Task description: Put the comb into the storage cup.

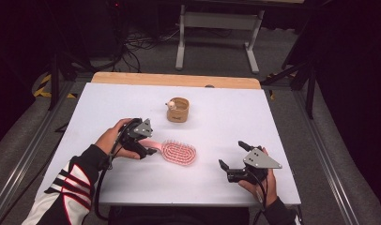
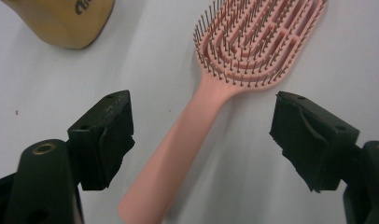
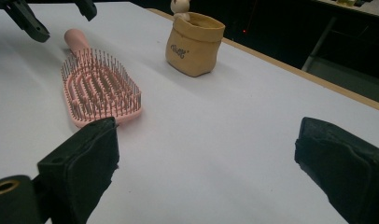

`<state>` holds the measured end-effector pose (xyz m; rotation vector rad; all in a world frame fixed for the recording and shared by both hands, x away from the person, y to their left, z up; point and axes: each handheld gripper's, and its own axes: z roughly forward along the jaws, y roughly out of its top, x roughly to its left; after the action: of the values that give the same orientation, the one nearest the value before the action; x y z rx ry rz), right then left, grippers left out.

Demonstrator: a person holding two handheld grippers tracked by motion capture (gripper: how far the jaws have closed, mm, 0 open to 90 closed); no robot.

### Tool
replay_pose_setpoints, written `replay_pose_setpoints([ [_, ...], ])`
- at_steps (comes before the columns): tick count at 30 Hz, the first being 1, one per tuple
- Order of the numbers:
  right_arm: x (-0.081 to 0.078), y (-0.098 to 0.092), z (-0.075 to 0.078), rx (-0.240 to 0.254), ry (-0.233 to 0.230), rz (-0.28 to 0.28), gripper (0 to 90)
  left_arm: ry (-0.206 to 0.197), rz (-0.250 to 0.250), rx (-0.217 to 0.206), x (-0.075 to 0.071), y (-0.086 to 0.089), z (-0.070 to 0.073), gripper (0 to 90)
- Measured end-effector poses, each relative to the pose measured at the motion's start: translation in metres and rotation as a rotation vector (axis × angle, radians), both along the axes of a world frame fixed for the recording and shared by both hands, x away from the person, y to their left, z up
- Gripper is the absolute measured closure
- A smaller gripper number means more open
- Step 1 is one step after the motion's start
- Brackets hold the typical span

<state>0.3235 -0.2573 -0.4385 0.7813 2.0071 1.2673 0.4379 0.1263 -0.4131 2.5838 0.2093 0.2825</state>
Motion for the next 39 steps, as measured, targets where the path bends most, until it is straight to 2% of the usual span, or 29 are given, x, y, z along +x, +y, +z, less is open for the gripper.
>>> replay_pose_setpoints([
  [5, 0.001, -0.001, 0.000, 0.005, 0.010, 0.005, 7.2, 0.040, -0.031, 0.057, 0.013, -0.010, -0.006, 23.6],
  [6, 0.001, -0.001, -0.001, 0.005, 0.013, 0.005, 7.2, 0.051, -0.035, 0.072, 0.016, -0.012, -0.008, 24.2],
  [8, 0.002, -0.001, -0.001, 0.004, 0.020, 0.008, 7.2, 0.058, -0.053, 0.132, 0.021, -0.016, -0.011, 26.2],
  [11, 0.003, 0.000, -0.002, -0.001, 0.026, 0.013, 7.2, 0.074, -0.065, 0.179, 0.026, -0.021, -0.016, 27.8],
  [14, 0.003, 0.000, -0.004, -0.002, 0.033, 0.014, 7.2, 0.085, -0.071, 0.208, 0.029, -0.027, -0.021, 29.8],
  [20, 0.004, 0.001, -0.005, -0.011, 0.042, 0.022, 7.3, 0.096, -0.092, 0.218, 0.032, -0.029, -0.022, 39.1],
  [22, 0.004, 0.002, -0.005, -0.011, 0.044, 0.024, 7.4, 0.100, -0.115, 0.214, 0.032, -0.030, -0.022, 45.4],
  [28, 0.003, 0.003, -0.005, -0.012, 0.045, 0.037, 7.5, 0.132, -0.166, 0.249, 0.034, -0.037, -0.020, 57.5],
  [31, 0.003, 0.003, -0.006, -0.018, 0.046, 0.036, 7.6, 0.131, -0.193, 0.264, 0.033, -0.039, -0.019, 60.8],
  [34, 0.003, 0.003, -0.005, -0.026, 0.047, 0.030, 8.1, 0.132, -0.206, 0.253, 0.030, -0.038, -0.020, 67.3],
  [36, 0.003, 0.003, -0.005, -0.033, 0.047, 0.019, 8.3, 0.111, -0.214, 0.260, 0.029, -0.038, -0.019, 69.4],
  [38, 0.003, 0.003, -0.005, -0.033, 0.048, 0.020, 8.4, 0.085, -0.200, 0.256, 0.026, -0.038, -0.019, 69.6],
  [39, 0.003, 0.003, -0.005, -0.039, 0.046, 0.018, 8.5, 0.087, -0.192, 0.253, 0.024, -0.037, -0.020, 69.6],
])
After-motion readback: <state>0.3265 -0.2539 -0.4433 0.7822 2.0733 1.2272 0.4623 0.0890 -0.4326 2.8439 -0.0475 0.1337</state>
